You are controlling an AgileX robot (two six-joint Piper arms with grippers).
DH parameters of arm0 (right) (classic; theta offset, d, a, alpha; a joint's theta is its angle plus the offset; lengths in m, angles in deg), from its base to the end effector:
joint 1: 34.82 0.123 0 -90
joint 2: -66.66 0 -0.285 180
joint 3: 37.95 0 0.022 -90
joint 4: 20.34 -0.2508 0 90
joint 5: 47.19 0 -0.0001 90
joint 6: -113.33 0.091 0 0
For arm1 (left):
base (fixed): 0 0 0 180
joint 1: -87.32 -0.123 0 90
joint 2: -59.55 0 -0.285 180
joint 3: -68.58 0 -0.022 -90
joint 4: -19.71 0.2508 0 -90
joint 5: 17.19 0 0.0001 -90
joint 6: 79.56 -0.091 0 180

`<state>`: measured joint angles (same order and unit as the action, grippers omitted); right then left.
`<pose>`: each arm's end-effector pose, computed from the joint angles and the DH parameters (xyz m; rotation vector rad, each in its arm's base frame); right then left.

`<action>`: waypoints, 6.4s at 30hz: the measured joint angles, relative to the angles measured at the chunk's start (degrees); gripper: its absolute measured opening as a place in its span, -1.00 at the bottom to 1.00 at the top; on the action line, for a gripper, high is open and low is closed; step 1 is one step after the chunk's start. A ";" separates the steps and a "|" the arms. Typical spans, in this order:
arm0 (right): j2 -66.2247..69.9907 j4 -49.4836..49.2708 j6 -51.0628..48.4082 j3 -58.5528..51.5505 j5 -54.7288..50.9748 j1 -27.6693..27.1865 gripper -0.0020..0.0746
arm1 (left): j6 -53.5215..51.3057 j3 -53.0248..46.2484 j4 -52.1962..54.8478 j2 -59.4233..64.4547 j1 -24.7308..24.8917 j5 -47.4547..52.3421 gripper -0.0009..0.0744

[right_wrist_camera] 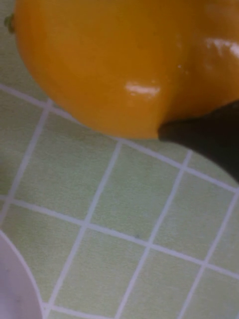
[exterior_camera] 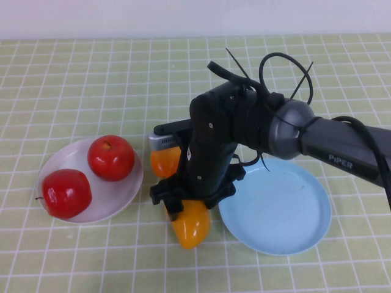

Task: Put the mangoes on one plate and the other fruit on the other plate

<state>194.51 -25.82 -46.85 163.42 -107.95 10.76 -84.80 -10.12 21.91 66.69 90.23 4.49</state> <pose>0.3037 0.3208 0.2096 -0.6115 2.9248 0.2920 0.0525 -0.0014 0.1711 0.1570 1.8702 0.0658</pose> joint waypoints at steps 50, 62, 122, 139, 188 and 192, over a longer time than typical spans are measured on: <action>-14.50 10.87 3.90 -6.70 -6.34 -9.30 0.81 | 0.00 0.00 0.00 0.00 0.00 0.00 -0.97; 0.94 -2.27 4.14 12.18 4.63 -8.64 0.78 | 0.00 0.00 0.00 0.00 0.00 0.00 -0.97; -10.26 8.04 3.76 -10.70 0.16 -7.27 0.47 | 0.00 0.00 0.00 0.00 0.00 0.00 -0.97; -8.21 11.02 3.76 -10.82 -5.46 -7.99 0.52 | 0.00 0.00 0.00 0.00 0.00 0.00 -0.97; -52.22 13.83 -0.35 -33.50 -10.41 5.68 -0.98 | 0.00 0.00 0.00 0.00 0.00 0.00 -0.97; -58.12 13.83 -1.01 -34.84 -10.74 5.68 -0.99 | 0.00 0.00 0.00 0.00 0.00 0.00 -0.97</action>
<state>136.39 -11.99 -47.86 128.58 -118.69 16.44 -84.80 -10.12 21.91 66.69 90.23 4.49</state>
